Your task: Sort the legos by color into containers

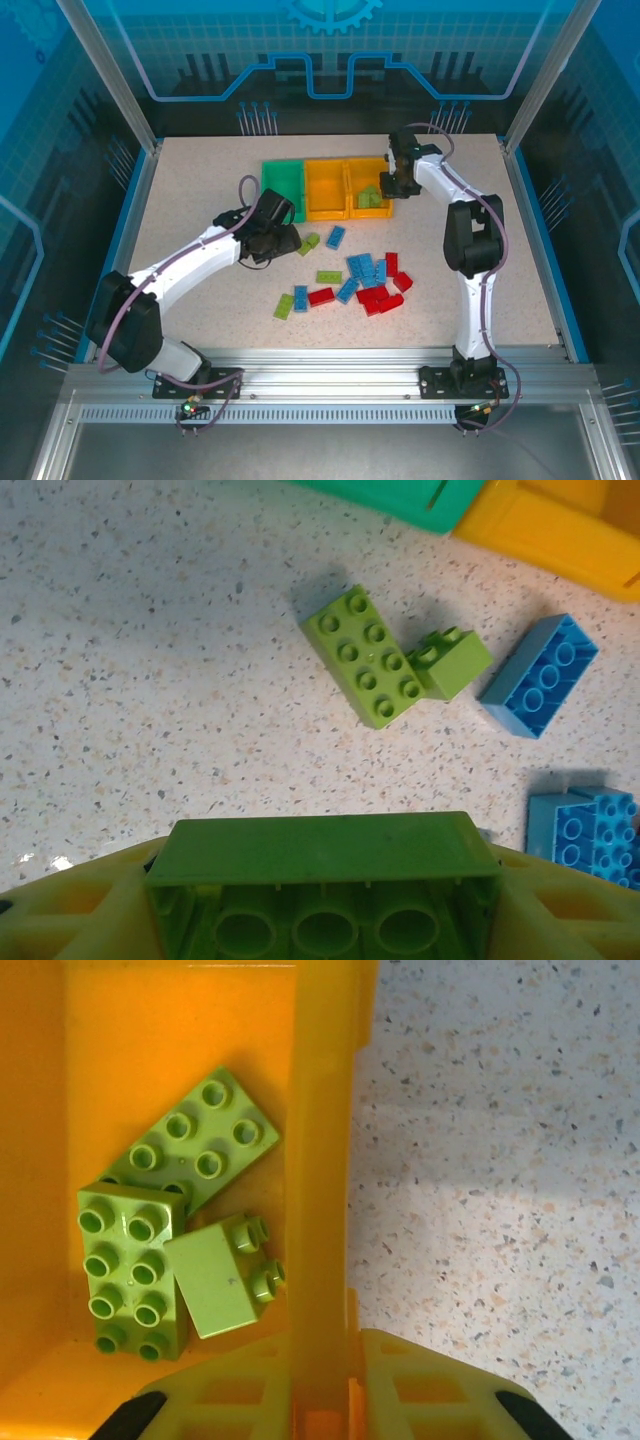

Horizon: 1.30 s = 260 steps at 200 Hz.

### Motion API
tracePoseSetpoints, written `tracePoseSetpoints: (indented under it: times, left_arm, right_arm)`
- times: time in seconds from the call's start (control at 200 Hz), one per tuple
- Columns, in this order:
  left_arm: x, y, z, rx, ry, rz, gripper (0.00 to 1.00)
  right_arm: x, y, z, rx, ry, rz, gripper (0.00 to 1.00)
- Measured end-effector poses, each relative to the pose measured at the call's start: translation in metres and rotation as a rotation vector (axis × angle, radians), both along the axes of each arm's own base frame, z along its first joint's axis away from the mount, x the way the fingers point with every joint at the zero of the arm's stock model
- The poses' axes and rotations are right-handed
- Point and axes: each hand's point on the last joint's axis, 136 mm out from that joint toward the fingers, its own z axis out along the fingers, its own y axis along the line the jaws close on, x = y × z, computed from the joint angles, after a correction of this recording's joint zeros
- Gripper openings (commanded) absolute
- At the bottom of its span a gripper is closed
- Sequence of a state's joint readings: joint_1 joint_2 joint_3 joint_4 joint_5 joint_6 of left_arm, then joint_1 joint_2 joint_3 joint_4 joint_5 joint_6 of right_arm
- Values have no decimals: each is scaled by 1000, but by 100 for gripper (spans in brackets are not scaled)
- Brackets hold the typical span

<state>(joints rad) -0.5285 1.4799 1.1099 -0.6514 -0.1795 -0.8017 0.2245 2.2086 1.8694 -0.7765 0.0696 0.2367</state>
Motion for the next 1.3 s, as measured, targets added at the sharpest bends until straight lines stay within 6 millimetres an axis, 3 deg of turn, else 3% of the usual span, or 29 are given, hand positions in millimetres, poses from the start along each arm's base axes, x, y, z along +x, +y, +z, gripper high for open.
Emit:
tracePoseSetpoints:
  times: [0.35,0.65,0.92,1.085,1.155,1.3]
  left_arm:
    - [34,-23,9,-5,-21,-45,59]
    - [95,-87,7,-18,-49,-152,59]
    - [133,-126,-7,-46,-52,-206,59]
    - [150,-146,-12,-89,-50,-225,59]
    - [156,-154,-9,-108,-57,-230,62]
    - [165,-168,-7,-139,-68,-245,69]
  right_arm:
    - [-17,13,0,-3,-18,38,16]
    - [-50,36,-1,5,6,79,19]
    - [-62,36,-5,35,41,38,50]
    - [-72,33,11,63,26,1,63]
    - [-80,28,22,68,9,-28,71]
    - [-113,15,33,84,14,-77,75]
